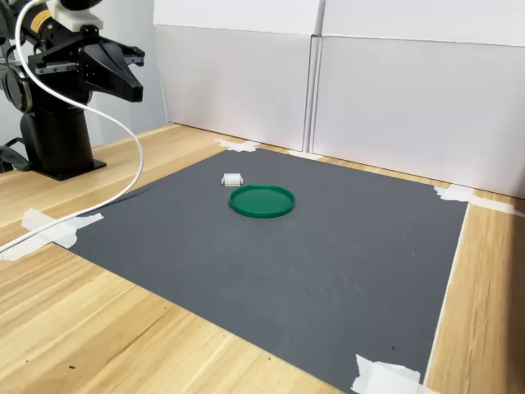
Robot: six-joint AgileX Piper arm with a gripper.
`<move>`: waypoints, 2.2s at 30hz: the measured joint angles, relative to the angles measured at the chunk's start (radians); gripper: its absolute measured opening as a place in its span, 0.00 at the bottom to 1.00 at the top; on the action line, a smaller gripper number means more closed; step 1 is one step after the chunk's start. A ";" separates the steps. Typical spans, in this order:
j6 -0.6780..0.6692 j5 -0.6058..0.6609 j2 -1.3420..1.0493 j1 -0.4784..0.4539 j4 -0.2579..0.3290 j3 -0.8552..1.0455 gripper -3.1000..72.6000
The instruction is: Grasp a white terminal and put it in the green lid.
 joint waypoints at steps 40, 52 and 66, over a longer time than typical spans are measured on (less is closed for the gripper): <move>-0.113 0.029 0.437 0.000 0.001 -0.358 0.02; -0.516 0.277 0.772 0.001 0.135 -0.630 0.02; -0.768 0.302 0.970 0.333 0.031 -0.697 0.02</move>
